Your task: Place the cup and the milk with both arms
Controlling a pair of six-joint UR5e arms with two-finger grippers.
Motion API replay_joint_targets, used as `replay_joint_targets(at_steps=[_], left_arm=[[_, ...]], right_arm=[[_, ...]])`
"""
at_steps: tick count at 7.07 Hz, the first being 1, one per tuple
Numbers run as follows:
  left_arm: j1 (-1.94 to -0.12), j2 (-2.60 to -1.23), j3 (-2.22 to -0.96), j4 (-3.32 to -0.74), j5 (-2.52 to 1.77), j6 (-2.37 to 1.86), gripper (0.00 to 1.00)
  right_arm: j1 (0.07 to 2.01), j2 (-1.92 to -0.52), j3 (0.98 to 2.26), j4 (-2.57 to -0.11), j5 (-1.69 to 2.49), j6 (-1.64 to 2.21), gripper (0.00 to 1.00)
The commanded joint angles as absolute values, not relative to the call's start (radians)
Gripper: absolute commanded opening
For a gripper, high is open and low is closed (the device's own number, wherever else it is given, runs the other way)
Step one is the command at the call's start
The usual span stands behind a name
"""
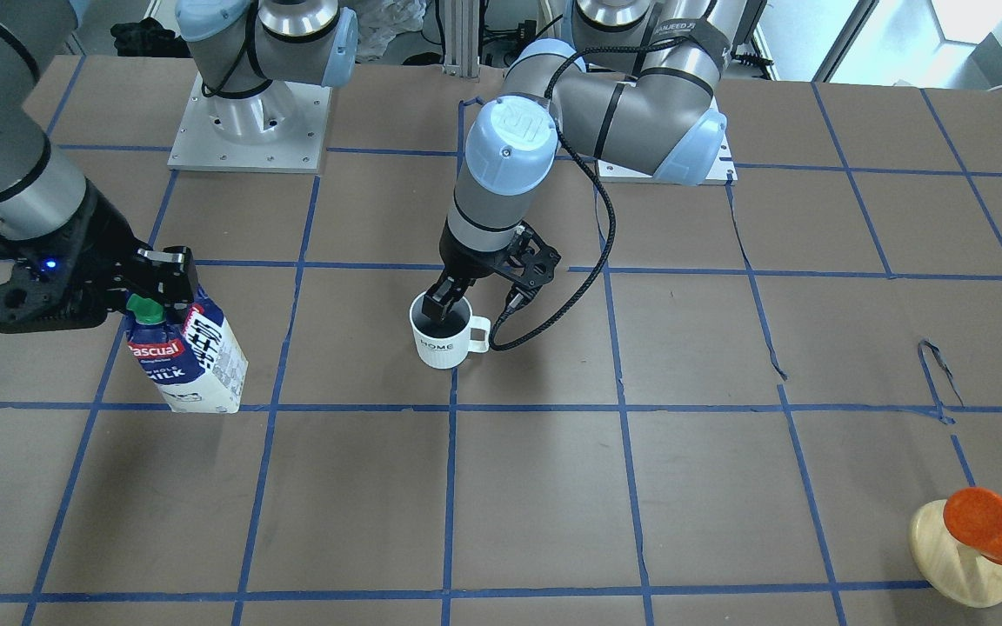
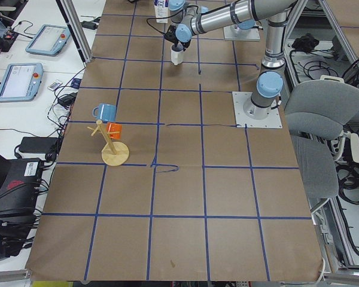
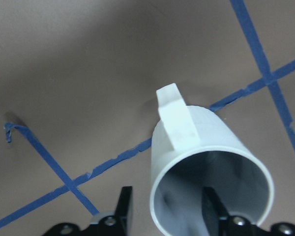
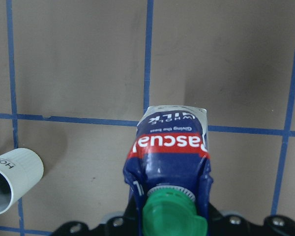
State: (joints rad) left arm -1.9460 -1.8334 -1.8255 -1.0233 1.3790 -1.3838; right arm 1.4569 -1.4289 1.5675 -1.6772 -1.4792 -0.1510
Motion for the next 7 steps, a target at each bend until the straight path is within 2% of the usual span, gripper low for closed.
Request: replay_joint_targets(at_steps=[1, 5, 7], left_arm=[[-1.881, -1.787, -1.717, -1.049, 1.443, -1.276, 1.00], [-1.625, -1.662, -1.413, -1.640, 1.446, -0.690, 1.00], [-1.577, -1.606, -1.416, -1.735, 1.460, -0.300, 1.00]], right_arm=[[1.544, -1.417, 1.577, -1.689, -1.477, 0.042, 0.06], [1.672, -1.396, 1.658, -1.765, -1.420, 0.075, 0.06], [1.725, -1.396, 1.701, -1.818, -1.423, 0.068, 0.06]])
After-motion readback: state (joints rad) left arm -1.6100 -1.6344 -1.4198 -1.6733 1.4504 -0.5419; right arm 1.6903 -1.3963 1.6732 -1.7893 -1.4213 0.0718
